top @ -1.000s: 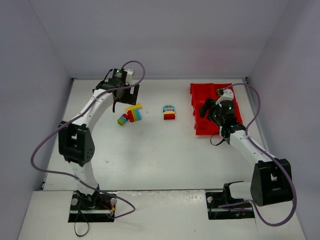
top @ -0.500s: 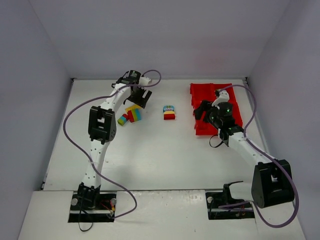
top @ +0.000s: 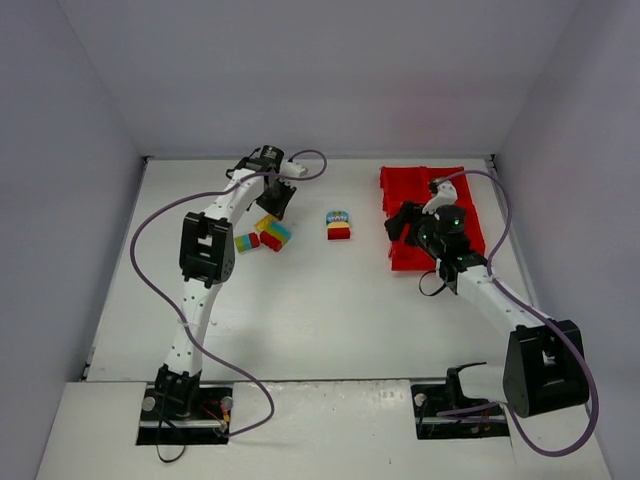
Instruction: Sort the legos into containers by color
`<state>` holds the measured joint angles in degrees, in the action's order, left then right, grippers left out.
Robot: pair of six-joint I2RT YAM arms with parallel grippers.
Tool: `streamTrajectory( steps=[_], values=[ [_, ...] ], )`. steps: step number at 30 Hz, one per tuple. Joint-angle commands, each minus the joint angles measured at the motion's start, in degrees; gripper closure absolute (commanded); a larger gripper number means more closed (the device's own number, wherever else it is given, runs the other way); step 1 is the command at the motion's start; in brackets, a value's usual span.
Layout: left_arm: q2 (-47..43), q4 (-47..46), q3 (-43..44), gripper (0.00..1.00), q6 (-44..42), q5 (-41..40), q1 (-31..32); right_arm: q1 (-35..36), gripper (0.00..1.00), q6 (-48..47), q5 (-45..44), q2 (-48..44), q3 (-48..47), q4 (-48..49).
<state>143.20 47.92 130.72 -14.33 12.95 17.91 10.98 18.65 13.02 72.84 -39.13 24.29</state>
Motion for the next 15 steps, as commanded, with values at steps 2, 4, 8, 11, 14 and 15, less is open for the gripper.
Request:
streamTrajectory(
  steps=[2, 4, 8, 11, 14, 15],
  values=[
    [-3.2, -2.7, 0.2, 0.88, -1.4, -3.2, 0.2, 0.9, 0.34, 0.2, 1.5, -2.1, -0.4, 5.2],
    [-4.4, -4.6, 0.6, 0.92, -0.6, -3.2, 0.4, 1.1, 0.34, 0.1, 1.5, -2.0, -0.4, 5.2],
    [-10.5, -13.0, -0.2, 0.94, 5.2, -4.2, 0.8, 1.4, 0.34, -0.3, 1.7, -2.3, -0.8, 5.4],
    [-15.8, -18.5, -2.0, 0.94, 14.5, -4.8, 1.2, 2.1, 0.34, -0.5, 2.1, -3.5, -0.7, 6.2],
    [-22.4, -25.4, -8.5, 0.94, 26.9, -3.6, 2.1, 3.3, 0.34, -0.7, 3.2, -4.6, -0.6, 7.3],
    [-24.2, -27.2, -10.8, 0.94, 29.6, -3.5, 2.6, 3.9, 0.34, -0.6, 3.6, -5.0, -0.7, 7.6]
  ],
)
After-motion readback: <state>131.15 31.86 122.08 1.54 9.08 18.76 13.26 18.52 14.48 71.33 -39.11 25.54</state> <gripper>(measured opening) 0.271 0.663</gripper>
